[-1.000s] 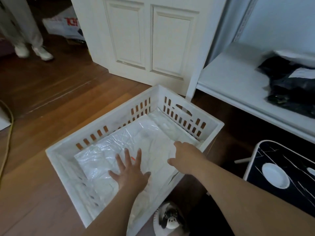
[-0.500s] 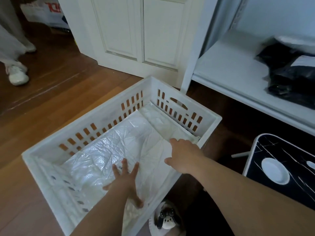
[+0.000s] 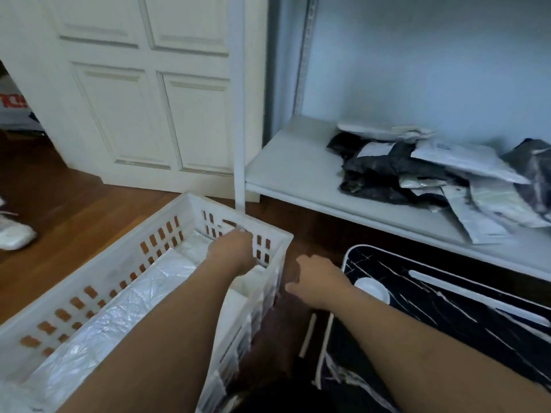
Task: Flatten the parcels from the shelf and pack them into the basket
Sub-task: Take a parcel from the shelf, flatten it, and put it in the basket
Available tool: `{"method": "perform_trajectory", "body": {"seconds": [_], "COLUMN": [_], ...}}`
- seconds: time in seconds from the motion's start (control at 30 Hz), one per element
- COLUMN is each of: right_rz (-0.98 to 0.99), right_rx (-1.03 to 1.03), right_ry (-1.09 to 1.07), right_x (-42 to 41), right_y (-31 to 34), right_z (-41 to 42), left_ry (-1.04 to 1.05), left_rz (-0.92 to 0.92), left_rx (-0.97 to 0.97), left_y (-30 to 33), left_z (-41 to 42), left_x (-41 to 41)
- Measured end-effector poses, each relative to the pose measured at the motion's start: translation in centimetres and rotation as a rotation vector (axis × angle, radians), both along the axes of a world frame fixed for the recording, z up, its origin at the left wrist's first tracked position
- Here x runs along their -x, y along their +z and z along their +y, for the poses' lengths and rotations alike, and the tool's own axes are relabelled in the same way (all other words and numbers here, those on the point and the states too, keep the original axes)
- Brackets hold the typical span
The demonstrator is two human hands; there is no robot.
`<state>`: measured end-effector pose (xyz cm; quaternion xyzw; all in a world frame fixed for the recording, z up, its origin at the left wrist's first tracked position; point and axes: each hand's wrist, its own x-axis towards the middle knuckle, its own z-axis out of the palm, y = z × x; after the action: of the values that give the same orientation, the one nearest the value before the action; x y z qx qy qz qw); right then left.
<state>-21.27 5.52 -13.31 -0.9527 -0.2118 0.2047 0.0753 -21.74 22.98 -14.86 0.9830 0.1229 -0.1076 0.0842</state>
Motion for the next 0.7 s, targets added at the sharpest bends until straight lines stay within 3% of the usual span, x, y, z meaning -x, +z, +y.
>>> {"method": "perform_trajectory", "body": {"seconds": [0.23,0.47,0.57,0.7], "right_rz": [-0.076,-0.081,-0.052,-0.083], "right_rx": [0.005,0.024,0.003,-0.088], "right_ry": [-0.299,-0.553,-0.610,-0.650], "right_x": [-3.6,-4.2,-4.2,-5.4], "right_y": [4.3,4.1,2.9,1.5], "right_z": [-14.7,-28.9,-32.4,-35.2], "left_ry": [-0.315,-0.489,-0.445,-0.145], "left_rz": [-0.128,-0.147,-0.144,-0.121], "left_rx": [0.057,0.181,0.444,1.070], "left_y": [7.3,8.6,8.7,9.3], "left_z": [-13.3,-25.2,-29.1,-34.1], "left_x": [-6.2,-10.3,-12.0,-15.1]}}
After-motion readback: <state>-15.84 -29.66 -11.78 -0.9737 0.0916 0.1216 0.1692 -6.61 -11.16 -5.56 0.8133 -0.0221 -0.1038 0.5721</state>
